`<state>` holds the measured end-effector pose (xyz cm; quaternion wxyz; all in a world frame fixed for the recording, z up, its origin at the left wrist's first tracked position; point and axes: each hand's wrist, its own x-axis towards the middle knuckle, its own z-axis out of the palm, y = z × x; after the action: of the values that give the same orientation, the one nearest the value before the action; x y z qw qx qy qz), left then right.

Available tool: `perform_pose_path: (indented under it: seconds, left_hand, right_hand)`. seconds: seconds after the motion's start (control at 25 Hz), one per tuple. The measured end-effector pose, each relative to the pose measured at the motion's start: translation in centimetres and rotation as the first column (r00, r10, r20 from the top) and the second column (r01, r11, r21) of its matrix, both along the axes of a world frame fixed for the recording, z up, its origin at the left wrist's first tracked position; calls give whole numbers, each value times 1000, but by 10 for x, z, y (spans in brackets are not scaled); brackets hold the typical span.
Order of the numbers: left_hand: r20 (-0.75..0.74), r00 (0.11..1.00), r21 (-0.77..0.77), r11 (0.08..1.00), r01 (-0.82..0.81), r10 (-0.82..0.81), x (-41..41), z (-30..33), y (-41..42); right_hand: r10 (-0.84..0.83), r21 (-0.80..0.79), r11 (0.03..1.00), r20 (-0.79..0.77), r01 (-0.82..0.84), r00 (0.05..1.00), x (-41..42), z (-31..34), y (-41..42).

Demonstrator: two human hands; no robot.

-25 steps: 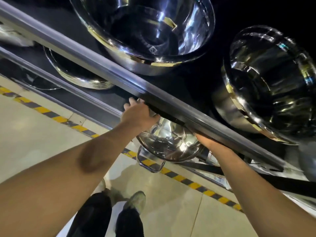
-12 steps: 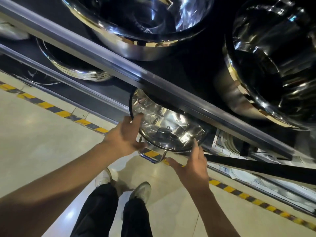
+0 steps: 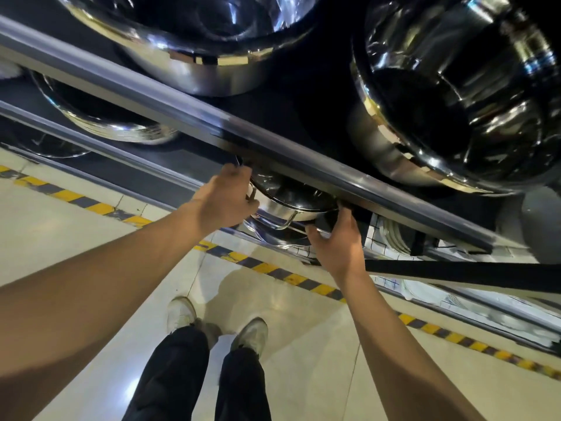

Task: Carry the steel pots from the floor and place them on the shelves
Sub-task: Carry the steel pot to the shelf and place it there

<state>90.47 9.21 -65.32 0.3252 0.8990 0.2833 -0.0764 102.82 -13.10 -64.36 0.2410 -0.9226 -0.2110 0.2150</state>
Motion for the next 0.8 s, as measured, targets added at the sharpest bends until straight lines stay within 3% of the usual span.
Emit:
perform_pose_path:
  seconds: [0.16, 0.36, 0.52, 0.6, 0.8]
  left_hand:
    - [-35, 999, -36, 999, 8, -9, -34, 21, -21]
    - [-241, 960, 68, 984, 166, -145, -42, 39, -63]
    - [-286, 956, 42, 995, 86, -71, -23, 23, -73]
    - [-340, 932, 19, 989, 145, -130, -12, 14, -65]
    - [-205, 973, 136, 982, 131, -102, -2, 29, -55]
  right_hand:
    - [76, -88, 993, -75, -82, 994, -32, 27, -35]
    - [373, -226, 889, -148, -398, 916, -48, 26, -16]
    - [404, -302, 838, -219, -455, 888, -52, -12, 16]
    - [384, -299, 846, -232, -441, 894, -43, -25, 24]
    - [396, -343, 828, -203, -443, 896, -23, -5, 13]
